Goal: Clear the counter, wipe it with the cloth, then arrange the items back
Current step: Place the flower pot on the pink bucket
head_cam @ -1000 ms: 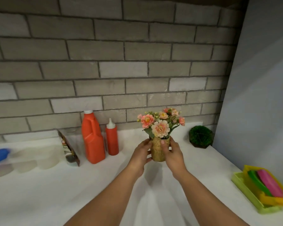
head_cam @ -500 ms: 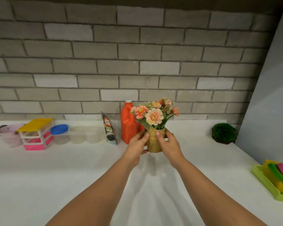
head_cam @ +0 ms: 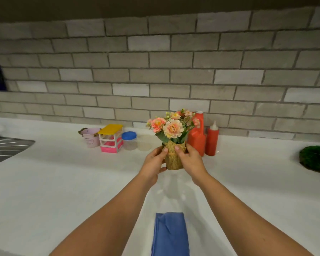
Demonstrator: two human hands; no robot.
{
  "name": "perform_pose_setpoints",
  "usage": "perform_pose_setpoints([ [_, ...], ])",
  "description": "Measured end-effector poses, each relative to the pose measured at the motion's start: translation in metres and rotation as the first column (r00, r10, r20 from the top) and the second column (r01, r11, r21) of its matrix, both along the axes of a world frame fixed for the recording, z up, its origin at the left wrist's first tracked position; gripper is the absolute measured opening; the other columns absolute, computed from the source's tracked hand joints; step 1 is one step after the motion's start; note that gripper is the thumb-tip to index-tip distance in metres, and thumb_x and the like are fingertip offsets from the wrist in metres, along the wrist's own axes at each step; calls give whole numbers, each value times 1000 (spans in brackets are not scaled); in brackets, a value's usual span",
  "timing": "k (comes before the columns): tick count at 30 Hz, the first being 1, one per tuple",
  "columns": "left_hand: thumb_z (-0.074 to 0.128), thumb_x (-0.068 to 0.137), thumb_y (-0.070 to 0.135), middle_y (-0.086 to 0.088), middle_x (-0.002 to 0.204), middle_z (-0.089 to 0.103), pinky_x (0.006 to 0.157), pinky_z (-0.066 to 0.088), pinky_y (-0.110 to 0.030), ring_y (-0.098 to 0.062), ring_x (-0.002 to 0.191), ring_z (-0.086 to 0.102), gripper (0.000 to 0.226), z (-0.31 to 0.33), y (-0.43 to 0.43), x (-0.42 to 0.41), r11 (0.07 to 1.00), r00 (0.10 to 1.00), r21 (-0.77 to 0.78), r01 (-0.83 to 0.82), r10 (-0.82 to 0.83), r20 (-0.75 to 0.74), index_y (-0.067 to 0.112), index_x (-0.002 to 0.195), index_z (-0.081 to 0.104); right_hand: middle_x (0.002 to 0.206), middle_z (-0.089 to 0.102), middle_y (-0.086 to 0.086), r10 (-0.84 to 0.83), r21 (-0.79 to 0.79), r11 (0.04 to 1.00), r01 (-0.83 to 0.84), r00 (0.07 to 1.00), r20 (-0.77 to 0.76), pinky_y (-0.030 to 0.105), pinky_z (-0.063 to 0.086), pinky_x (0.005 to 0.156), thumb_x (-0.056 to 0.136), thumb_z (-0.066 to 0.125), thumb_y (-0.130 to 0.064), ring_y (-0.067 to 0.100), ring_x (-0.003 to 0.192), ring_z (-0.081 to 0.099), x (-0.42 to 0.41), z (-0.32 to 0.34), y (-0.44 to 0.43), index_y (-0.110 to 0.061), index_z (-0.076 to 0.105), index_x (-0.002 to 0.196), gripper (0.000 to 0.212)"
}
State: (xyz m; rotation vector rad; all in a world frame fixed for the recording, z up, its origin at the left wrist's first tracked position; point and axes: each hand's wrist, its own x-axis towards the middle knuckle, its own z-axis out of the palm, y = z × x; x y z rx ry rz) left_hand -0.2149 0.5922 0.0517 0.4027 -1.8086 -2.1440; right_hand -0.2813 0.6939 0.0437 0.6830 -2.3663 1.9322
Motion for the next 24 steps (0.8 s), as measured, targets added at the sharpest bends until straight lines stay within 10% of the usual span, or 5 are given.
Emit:
perform_pose_setpoints([
  [24,50,96,24,0,112,63,69,49,-27,-12,94,60,29,-11,-302,68,987,986,16,-160,159,43,19,124,51,112,62,-1,190,-3,982,-190,976,108,30,49,88,93,53,-34,14,101,57,56,-6,-303,-19,55,125,35],
])
